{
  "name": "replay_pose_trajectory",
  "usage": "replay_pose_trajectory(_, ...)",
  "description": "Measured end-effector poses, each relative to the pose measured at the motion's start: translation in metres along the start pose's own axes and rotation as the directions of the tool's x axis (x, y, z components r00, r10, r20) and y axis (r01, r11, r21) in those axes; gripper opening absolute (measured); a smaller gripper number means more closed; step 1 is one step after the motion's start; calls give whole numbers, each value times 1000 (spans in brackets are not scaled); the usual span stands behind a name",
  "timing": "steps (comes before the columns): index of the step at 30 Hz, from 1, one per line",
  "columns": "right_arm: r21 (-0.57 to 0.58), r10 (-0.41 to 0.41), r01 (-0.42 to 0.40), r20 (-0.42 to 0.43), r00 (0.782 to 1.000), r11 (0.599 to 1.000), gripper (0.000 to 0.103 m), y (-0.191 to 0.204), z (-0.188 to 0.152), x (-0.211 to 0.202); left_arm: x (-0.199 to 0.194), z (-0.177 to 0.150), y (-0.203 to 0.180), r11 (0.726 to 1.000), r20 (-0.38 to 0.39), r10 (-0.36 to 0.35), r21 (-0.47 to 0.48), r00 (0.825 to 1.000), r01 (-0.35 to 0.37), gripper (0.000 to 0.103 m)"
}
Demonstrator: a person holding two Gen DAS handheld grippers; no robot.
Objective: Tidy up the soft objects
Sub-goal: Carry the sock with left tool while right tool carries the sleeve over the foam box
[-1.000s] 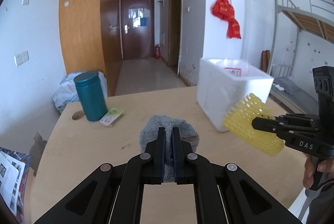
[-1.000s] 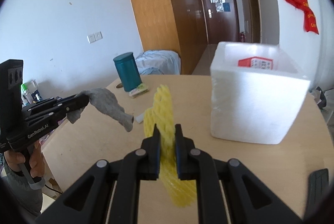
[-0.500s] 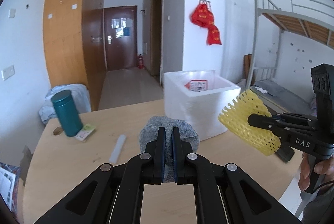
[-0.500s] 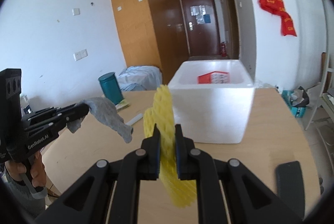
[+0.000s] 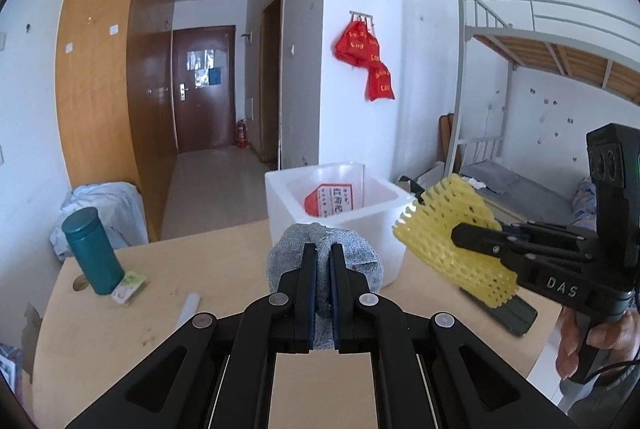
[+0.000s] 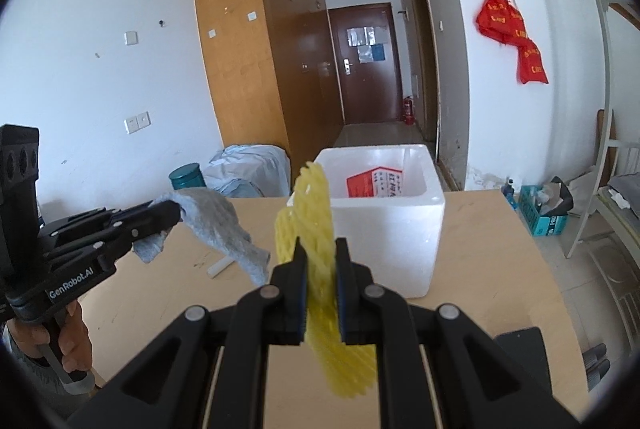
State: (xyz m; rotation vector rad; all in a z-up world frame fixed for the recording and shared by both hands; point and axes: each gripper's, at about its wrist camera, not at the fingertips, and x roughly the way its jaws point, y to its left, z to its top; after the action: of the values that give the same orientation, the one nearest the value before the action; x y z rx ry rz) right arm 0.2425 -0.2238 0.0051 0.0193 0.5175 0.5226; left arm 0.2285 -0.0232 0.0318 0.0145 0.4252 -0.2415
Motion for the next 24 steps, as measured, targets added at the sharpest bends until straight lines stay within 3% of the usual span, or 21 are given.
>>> replay_pose_trajectory(13,-16,-39,39,31,999,999,14,-8,37,13,29,41,0,1000,43,-9,-3,999,9,6)
replay_pose_trajectory(24,3,-60,59,57,997,998,15,-20,63,39,76,68,3,1000,60,-20,-19,998,21,6)
